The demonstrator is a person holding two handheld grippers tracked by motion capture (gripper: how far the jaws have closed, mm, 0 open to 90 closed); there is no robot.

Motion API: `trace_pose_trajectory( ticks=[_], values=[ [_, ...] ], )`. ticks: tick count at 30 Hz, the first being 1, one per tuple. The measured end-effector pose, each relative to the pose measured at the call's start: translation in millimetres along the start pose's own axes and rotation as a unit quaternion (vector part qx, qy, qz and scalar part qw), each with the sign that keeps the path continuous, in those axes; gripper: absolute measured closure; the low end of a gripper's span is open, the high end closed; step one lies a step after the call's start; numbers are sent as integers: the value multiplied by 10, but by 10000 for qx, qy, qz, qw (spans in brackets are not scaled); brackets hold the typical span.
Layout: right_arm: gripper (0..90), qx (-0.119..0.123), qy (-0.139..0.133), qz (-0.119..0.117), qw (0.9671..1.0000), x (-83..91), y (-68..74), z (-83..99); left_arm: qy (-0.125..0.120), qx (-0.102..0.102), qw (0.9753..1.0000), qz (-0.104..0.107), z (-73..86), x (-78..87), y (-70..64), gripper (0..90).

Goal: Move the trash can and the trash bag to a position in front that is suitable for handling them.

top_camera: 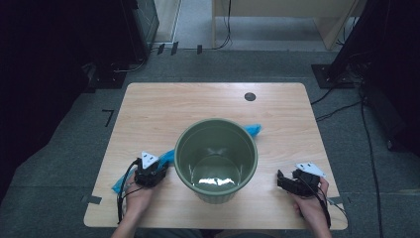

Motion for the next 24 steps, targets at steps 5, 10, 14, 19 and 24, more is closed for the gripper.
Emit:
trace_pose_trajectory(
  ticks=[5, 10, 14, 19, 24],
  values=[
    [136, 8, 12, 0, 10000, -6, 6, -1, -329, 352, 9988, -11, -67, 127, 155, 861],
    [135, 0, 14, -4, 10000, -7, 9, -1, -880, 639, 9940, -97, -260, 372, 269, 865],
    [135, 5, 16, -4, 10000, -9, 9, -2, -1313, 785, 9881, -180, -422, 574, 320, 865],
    [135, 7, 13, -6, 10000, -12, 12, -5, -1865, 921, 9778, -272, -625, 839, 355, 862],
    [135, 21, 11, -16, 10000, -17, 14, -9, -2448, 823, 9653, -397, -834, 1147, 301, 860]
  ],
)
Point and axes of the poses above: each handheld gripper's, and its own axes: x roughly backward along the jaws, z roughly out of its underside, y roughly to its left, the point moved 8 cm from there along -x, roughly forward along the jaws, and after that the axes turned 10 degrees about -z, right-handed, at the moved point
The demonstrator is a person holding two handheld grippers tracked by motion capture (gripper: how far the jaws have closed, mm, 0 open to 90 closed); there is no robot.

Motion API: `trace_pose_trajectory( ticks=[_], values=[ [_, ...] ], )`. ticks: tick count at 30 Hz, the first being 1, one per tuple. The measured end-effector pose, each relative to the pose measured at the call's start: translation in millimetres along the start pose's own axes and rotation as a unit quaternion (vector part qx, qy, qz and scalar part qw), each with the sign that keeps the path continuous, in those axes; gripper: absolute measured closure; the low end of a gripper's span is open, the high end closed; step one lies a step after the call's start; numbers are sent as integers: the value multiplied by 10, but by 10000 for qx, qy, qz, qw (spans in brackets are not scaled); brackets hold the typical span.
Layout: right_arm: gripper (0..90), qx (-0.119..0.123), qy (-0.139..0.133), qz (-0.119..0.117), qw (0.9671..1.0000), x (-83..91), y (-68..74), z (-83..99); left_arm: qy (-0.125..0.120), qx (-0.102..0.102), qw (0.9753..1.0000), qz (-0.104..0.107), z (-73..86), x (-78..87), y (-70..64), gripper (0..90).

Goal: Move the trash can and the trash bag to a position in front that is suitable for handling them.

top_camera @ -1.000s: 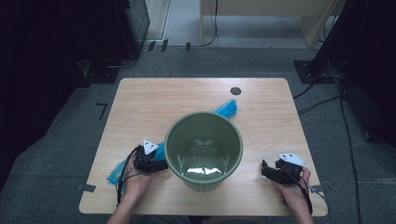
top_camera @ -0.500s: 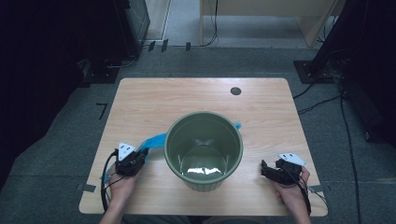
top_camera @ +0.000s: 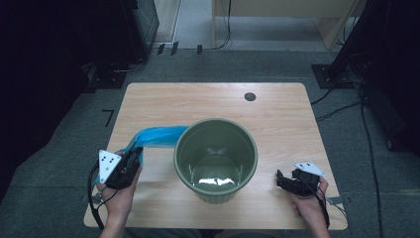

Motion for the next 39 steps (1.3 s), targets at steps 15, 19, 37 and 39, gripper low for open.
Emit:
trace_pose_trajectory(
  ticks=[15, 19, 37, 39],
  values=[
    [133, -6, -7, 15, 10000, -3, 1, -2, -1500, 561, 9867, 278, -693, 301, -346, 856],
    [133, -13, -5, 16, 10000, -3, 2, -1, -1779, 613, 9819, 239, -816, 340, -392, 858],
    [134, -3, -11, 13, 10000, -4, 1, -2, -2907, 691, 9511, 781, -1731, 701, -760, 858],
    [134, 0, -11, 14, 10000, -4, 1, -2, -3007, 708, 9470, 877, -1810, 765, -813, 858]
  ],
)
Point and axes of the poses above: each handheld gripper's, and its own axes: x roughly backward along the jaws, z roughly out of its underside, y roughly to its left, the point moved 8 cm from there along -x, roughly forward along the jaws, and after that the axes turned 10 degrees about -z, right-handed, at the moved point
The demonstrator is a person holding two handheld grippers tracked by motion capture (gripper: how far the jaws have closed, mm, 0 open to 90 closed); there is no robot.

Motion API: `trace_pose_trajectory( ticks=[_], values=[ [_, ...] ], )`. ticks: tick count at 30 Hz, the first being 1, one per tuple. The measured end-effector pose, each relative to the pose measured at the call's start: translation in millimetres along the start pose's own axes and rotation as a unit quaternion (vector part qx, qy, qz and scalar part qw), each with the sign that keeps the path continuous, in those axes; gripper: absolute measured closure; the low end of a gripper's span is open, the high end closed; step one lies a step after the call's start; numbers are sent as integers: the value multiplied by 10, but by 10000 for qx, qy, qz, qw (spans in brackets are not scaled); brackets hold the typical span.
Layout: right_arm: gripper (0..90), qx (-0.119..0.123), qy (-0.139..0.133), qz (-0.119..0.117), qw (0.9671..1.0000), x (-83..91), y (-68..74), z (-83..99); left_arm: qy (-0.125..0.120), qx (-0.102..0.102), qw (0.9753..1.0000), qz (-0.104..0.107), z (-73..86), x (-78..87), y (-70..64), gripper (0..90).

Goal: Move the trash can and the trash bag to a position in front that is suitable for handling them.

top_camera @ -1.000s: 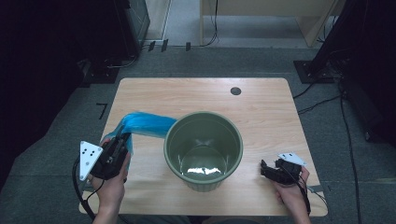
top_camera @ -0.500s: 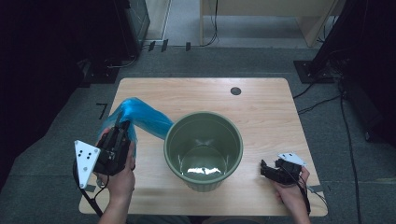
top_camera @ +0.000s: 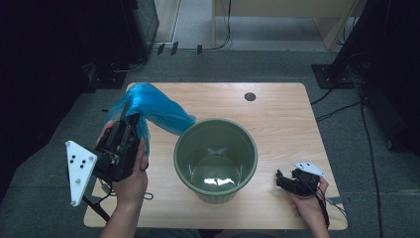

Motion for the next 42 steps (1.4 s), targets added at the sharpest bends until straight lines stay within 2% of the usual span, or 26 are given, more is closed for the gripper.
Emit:
trace_pose_trajectory(
  ticks=[5, 7, 9, 12, 15, 21, 22, 25, 32, 42],
  values=[
    [134, 4, -10, -9, 10000, -2, 4, -1, -206, 66, 9995, 216, -198, -15, -175, 858],
    [134, 20, -1, -18, 10000, -3, 5, -2, -285, 206, 9987, 358, -297, -10, -265, 858],
    [134, 17, 6, -23, 10000, -3, 6, -2, -314, 222, 9984, 409, -329, -2, -294, 858],
    [134, 18, 6, -24, 10000, -3, 6, -1, -413, 259, 9973, 549, -429, 42, -364, 857],
    [134, 19, 5, -23, 10000, -3, 6, -1, -533, 419, 9950, 732, -566, 92, -427, 857],
    [136, 19, 4, -13, 10000, 0, 7, 1, -565, 567, 9931, 856, -652, 117, -460, 856],
    [136, 21, 4, -12, 10000, 0, 7, 1, -559, 631, 9921, 931, -668, 123, -480, 856],
    [136, 16, 1, -13, 10000, 0, 8, 0, -558, 643, 9914, 989, -681, 131, -494, 856],
    [136, 18, 3, -14, 10000, 0, 7, 1, -546, 863, 9873, 1216, -716, 149, -555, 856],
    [136, 18, 2, -13, 10000, 0, 7, 1, -571, 884, 9845, 1403, -794, 148, -671, 856]
  ],
)
Point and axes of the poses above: each handheld gripper's, and its own axes: x roughly backward along the jaws, z roughly out of its underside, y roughly to its left, the point moved 8 cm from there along -x, roughly forward along the jaws, and after that the axes turned 10 degrees about -z, right-handed, at the moved point
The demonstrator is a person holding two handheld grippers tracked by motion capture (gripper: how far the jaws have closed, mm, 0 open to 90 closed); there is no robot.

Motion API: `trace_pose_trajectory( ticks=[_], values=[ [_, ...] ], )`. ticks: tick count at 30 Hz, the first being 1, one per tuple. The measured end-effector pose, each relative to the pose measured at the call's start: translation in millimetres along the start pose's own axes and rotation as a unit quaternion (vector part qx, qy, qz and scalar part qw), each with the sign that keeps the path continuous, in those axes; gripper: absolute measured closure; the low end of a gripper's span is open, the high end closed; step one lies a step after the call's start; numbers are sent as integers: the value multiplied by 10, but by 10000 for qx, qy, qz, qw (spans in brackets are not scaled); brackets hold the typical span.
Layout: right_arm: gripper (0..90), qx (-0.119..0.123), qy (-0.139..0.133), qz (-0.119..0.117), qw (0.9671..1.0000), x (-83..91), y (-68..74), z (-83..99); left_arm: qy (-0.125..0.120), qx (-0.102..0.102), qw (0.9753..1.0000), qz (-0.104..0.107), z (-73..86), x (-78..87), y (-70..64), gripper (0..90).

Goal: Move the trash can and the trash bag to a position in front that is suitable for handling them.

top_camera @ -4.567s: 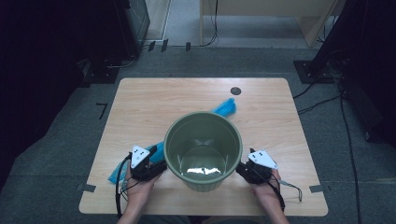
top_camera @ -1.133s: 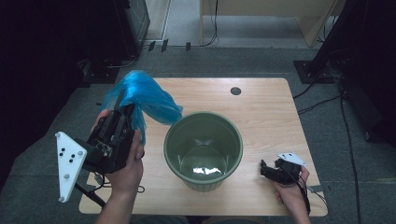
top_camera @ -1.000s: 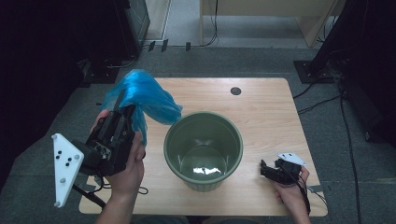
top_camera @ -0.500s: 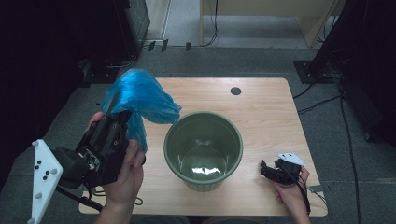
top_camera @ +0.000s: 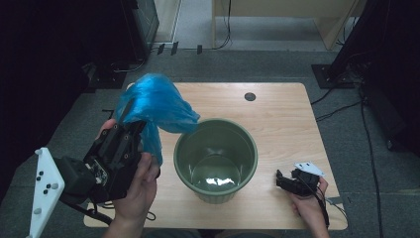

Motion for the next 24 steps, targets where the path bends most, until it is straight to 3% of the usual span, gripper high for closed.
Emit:
trace_pose_trajectory(
  ticks=[5, 24],
  values=[
    [136, 1, 0, 0, 10000, 0, 0, 0, -11, 13, 10000, 40, -12, -5, -29, 854],
    [136, 2, 3, -4, 10000, 0, 0, 0, 308, 26, 9995, -42, 218, -36, 63, 853]
  ],
)
Point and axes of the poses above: each handheld gripper's, and its own axes: x roughly backward along the jaws, z roughly out of its underside, y roughly to its left, the point moved 8 cm from there along -x, roughly forward along the jaws, and after that the axes turned 10 degrees about -z, right-handed, at the moved point
